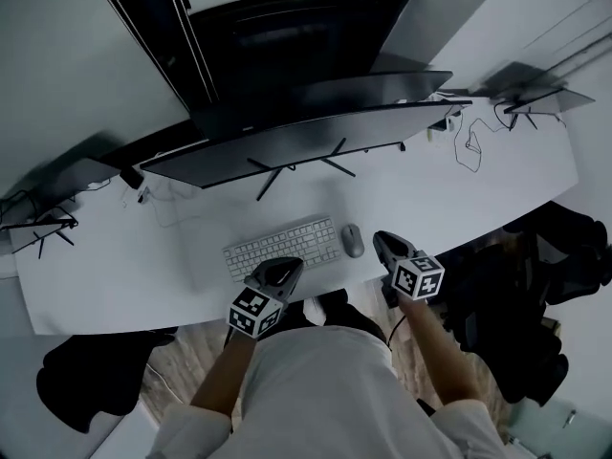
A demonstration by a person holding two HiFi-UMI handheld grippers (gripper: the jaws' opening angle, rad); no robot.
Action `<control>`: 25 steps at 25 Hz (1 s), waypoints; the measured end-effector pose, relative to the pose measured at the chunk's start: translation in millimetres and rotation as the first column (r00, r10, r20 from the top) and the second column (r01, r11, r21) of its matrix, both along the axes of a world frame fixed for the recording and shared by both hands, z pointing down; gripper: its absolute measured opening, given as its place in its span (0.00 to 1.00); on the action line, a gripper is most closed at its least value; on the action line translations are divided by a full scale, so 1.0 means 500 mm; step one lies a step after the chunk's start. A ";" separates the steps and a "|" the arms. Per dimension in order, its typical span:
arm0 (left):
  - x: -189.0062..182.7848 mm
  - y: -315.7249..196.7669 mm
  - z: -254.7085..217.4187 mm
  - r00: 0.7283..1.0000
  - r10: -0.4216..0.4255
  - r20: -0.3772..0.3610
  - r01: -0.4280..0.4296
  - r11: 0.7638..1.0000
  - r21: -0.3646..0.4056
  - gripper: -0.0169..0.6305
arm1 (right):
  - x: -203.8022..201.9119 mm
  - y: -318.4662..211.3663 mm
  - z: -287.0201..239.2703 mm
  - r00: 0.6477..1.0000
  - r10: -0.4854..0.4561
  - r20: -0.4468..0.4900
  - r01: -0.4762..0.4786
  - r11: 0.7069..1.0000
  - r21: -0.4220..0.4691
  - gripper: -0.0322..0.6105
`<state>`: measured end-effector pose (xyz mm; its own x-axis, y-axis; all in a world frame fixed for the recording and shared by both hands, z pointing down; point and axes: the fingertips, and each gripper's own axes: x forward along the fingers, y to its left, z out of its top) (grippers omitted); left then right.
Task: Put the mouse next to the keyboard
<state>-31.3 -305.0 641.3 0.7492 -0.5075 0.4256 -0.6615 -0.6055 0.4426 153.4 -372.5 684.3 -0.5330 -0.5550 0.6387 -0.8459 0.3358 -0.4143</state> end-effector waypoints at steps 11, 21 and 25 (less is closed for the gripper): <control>0.049 0.056 -0.050 0.981 -0.196 -0.008 0.196 0.980 0.046 0.05 | 0.054 0.046 -0.083 0.991 -0.128 0.044 0.123 0.987 0.105 0.12; 0.100 0.114 -0.096 0.954 -0.299 0.005 0.296 0.949 0.110 0.05 | 0.128 0.093 -0.145 0.976 -0.216 0.043 0.202 0.956 0.211 0.12; 0.119 0.143 -0.108 0.942 -0.335 0.007 0.332 0.935 0.127 0.05 | 0.137 0.117 -0.164 0.962 -0.269 0.040 0.251 0.935 0.250 0.12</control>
